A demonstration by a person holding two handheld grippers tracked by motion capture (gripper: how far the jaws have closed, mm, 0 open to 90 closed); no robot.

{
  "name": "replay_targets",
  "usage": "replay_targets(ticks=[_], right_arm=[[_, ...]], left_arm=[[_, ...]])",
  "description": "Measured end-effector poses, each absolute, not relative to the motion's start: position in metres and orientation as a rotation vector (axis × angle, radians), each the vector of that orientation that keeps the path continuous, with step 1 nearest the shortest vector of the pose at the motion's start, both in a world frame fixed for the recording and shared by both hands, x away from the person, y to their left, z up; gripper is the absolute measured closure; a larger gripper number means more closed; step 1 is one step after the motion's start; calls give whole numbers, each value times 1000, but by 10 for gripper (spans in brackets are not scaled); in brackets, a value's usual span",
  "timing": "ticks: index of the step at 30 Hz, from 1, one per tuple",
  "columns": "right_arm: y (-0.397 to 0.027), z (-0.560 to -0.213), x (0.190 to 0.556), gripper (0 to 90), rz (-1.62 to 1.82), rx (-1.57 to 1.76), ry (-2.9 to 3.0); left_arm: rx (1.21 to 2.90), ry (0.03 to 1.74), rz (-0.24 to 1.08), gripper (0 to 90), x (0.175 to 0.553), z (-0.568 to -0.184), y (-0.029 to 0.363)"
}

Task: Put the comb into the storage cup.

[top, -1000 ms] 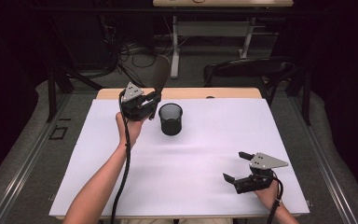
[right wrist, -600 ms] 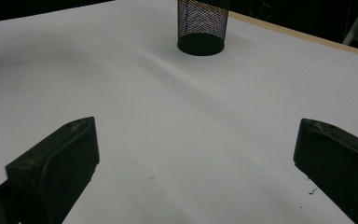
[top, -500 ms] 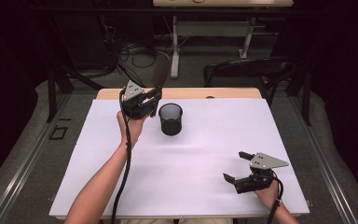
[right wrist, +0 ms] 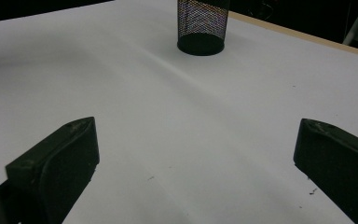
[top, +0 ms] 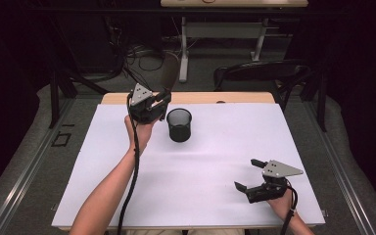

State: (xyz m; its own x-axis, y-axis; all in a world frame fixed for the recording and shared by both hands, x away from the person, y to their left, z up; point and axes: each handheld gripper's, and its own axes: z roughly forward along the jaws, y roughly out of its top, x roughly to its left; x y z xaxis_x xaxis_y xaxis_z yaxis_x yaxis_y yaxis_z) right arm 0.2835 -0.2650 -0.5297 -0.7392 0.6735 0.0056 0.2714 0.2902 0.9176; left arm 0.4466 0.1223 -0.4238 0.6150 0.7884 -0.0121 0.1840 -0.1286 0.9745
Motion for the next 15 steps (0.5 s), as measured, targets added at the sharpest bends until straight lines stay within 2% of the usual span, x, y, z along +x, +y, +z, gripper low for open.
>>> replay_targets(ticks=[15], right_arm=[[-266,-530,284,0,1437,850,2184]], left_arm=[[1646,804,638,725,455,-427,113]])
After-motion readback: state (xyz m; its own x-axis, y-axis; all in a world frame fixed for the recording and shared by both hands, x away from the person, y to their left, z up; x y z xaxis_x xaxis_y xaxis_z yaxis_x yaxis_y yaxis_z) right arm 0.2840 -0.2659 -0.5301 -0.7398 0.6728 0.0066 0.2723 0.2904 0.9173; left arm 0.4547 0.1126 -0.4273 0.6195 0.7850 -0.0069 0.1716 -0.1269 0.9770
